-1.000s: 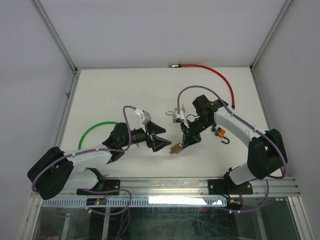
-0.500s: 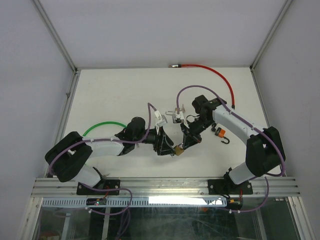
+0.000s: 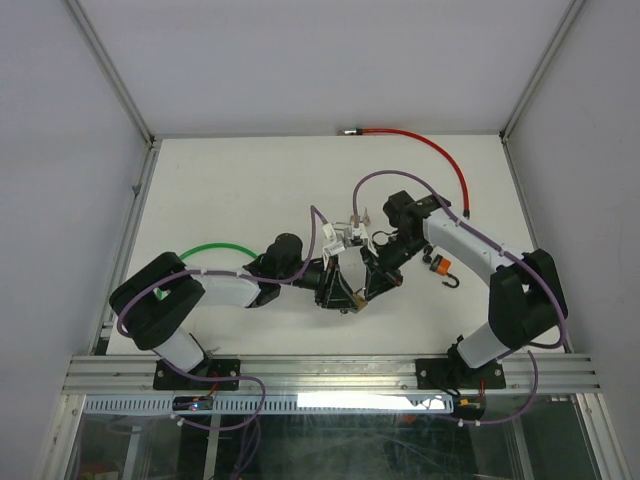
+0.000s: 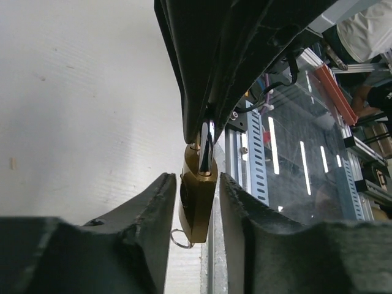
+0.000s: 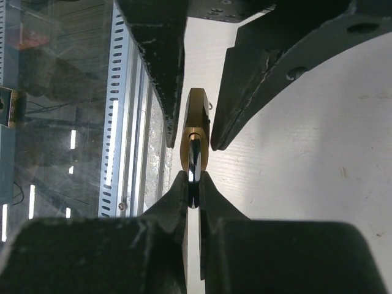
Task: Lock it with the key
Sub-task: Lock the lock.
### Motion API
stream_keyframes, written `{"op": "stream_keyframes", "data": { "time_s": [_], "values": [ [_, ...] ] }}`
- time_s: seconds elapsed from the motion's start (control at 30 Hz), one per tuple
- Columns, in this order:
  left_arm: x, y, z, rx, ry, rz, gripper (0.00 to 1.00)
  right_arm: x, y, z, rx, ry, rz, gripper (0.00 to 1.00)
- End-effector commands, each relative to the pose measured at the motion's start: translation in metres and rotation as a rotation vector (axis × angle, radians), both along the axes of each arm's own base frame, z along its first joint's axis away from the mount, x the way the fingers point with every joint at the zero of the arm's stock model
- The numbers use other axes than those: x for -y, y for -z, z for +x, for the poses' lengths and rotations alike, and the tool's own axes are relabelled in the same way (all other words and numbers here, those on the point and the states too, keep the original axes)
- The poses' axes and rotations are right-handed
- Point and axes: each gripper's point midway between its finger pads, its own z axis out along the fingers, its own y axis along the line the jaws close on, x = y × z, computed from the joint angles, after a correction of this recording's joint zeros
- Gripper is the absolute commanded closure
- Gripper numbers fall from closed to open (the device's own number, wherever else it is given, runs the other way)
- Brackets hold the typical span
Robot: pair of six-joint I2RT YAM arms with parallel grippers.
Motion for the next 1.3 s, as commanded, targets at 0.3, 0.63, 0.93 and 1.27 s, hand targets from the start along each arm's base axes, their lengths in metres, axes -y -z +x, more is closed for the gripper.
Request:
{"op": "stream_keyframes", "data": {
  "time_s": [0.3,0.63,0.93,1.27],
  "values": [
    [0.008,-0.034,-0.001,0.070,0.030,-0.116,1.00,-0.013,-0.025,0.004,0.009,0.003,0.095,0.72],
    [-0.014,-0.059,0.004,0.139,-0.089,-0.225,1.00,-0.010,-0.053,0.021,0.127,0.098,0.193,0.42],
    [-0.046,-0.125,0.001,0.306,-0.228,-0.491,1.00,-0.008,-0.107,0.024,0.250,0.189,0.430,0.29],
    [-0.065,-0.166,-0.006,0.286,-0.287,-0.683,1.00,-0.022,-0.132,0.020,0.114,0.248,0.582,0.27]
  ]
}}
